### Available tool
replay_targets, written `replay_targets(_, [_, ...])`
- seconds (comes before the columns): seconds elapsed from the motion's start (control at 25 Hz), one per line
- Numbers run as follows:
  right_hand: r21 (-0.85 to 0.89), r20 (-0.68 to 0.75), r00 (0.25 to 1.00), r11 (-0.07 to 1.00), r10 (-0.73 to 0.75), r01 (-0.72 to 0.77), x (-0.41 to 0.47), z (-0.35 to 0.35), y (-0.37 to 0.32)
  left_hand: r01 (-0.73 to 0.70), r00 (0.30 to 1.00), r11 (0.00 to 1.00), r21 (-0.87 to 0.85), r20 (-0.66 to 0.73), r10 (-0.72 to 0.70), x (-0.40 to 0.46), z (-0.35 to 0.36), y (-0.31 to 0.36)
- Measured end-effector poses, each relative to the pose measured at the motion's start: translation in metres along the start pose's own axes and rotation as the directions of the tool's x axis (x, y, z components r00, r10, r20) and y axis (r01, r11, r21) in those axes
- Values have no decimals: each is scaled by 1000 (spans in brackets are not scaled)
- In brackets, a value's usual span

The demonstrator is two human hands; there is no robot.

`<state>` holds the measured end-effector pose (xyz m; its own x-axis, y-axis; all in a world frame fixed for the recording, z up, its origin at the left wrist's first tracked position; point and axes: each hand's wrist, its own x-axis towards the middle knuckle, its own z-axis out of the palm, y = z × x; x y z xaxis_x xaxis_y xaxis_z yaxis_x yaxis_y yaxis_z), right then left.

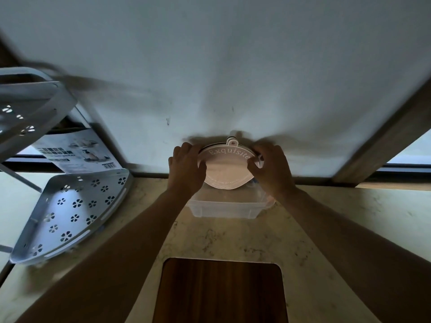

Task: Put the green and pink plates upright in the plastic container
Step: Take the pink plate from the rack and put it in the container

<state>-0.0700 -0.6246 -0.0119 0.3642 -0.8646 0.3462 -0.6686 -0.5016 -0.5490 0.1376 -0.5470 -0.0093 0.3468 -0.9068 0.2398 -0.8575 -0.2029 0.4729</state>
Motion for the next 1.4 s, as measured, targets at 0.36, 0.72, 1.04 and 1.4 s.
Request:
replay_targets(0.36, [-9, -3, 1000, 1000, 2, -2, 1, 2, 3, 4, 999, 1000, -25, 39, -3, 4, -1, -1])
replay_targets(0.72, [-36, 131, 986, 993, -105, 111, 7, -16, -1, 59, 997, 994, -87, 51, -55, 3, -14, -5])
replay_targets(1.04, [-44, 206, 972, 992, -111, 122, -4, -21, 3, -121, 983, 993, -14, 140, 121, 1, -19, -19])
replay_targets(1.4, [-74, 238, 958, 980, -161, 183, 4, -22, 3, -141, 989, 990, 12, 47, 140, 2, -16, -25])
